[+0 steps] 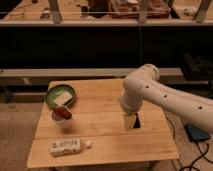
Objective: Move the arm in a circular motion
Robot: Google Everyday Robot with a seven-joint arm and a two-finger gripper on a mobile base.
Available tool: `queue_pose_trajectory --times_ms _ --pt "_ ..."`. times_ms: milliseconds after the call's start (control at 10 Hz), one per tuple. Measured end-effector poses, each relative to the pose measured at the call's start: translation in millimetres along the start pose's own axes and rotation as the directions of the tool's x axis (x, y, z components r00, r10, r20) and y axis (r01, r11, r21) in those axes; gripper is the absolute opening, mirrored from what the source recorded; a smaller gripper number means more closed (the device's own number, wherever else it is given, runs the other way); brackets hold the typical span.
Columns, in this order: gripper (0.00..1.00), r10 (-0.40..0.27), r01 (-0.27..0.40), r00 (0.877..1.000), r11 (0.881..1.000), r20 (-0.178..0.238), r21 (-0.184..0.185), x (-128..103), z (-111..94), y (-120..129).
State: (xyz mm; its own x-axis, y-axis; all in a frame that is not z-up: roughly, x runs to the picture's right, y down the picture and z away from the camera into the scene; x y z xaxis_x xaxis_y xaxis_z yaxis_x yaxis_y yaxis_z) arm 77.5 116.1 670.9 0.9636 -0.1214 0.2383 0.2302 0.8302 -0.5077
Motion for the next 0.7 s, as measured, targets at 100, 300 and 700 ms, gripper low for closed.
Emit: queue_pose_trajectory --times_ms 100,300,700 --pt "0.80 -0.020 0.020 1.000 1.000 -0.011 0.009 -3 0 -5" --pt "0.80 -0.093 0.093 0.996 0.995 -0.017 0.021 -21 4 -28" --pt "0.80 -0.255 0.256 0.967 0.966 -0.027 0.042 -77 18 -79"
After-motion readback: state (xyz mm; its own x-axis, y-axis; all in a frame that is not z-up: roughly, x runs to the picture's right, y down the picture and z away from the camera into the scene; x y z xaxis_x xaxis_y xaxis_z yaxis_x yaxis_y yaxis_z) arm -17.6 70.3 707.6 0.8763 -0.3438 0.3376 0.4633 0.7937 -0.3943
